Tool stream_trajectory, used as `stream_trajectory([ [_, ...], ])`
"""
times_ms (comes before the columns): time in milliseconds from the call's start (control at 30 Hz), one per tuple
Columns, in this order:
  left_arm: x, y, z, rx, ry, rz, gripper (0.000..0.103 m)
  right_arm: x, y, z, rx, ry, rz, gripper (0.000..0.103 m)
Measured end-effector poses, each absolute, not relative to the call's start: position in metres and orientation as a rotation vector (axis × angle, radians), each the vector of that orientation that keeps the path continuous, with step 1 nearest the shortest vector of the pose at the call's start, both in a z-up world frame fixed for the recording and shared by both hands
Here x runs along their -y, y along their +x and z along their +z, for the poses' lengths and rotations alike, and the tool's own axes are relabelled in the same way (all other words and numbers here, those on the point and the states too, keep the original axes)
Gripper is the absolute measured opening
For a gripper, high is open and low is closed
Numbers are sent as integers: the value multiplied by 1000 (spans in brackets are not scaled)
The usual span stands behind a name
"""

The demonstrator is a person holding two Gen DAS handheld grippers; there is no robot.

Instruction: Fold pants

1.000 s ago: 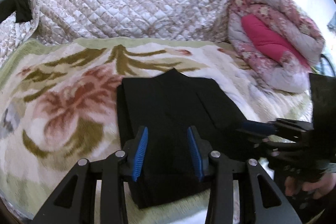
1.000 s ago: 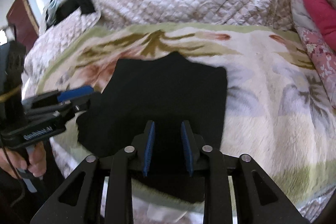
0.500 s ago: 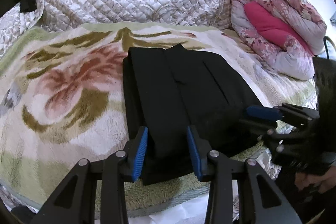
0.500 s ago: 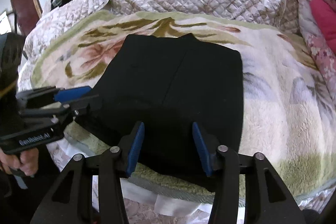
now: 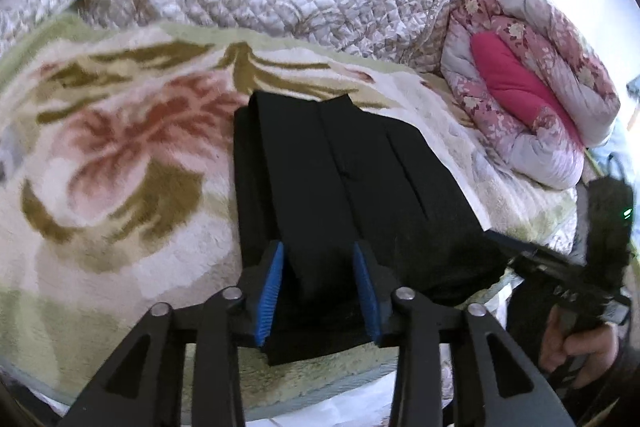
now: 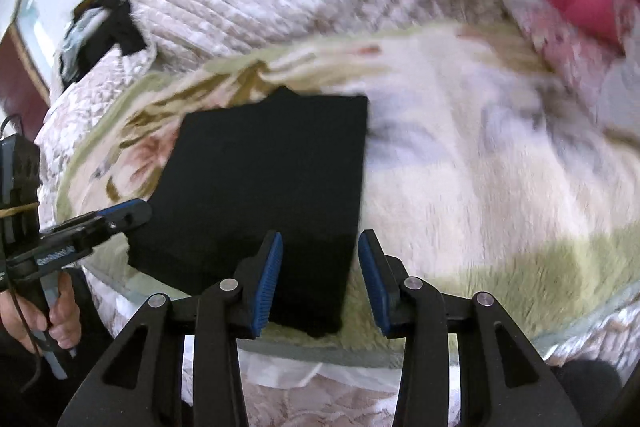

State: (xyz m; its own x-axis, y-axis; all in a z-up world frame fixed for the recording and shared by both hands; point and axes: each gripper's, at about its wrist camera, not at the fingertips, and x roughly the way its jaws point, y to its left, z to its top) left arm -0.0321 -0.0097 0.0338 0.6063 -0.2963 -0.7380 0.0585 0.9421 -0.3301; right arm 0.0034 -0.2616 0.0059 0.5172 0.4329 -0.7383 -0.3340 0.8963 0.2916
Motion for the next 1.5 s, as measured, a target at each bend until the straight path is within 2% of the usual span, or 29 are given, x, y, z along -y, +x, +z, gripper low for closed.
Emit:
stream_trajectory([
  [133,8,-32,31,-912,-303,-198,46,263,2,5,-915,127,468,41],
  [433,-7,-34,35,-891,-457,-256,46,265,2,3,-918,142,474,41],
  [600,-4,-25,30,-893,-437,-264,45,265,3,2,-920,145,473,41],
  [733,-9,-22,29,-899,-428,-234,19,266,3,2,-922,146,471,41],
  [800,-11,-25,35,-883,-424,-249,16,265,3,1,-922,146,470,41],
  [1033,4,-30,39,-882,-248,-196,14,266,0,8,-903,118,459,41],
  [1333,0,-28,27,-894,-234,-199,15,265,5,-2,-934,125,455,41],
  [1467,3,-33,33,-884,-226,-204,14,264,-2,13,-893,92,441,41],
  [1500,4,-34,37,-880,-213,-195,11,264,-6,18,-870,79,444,41],
])
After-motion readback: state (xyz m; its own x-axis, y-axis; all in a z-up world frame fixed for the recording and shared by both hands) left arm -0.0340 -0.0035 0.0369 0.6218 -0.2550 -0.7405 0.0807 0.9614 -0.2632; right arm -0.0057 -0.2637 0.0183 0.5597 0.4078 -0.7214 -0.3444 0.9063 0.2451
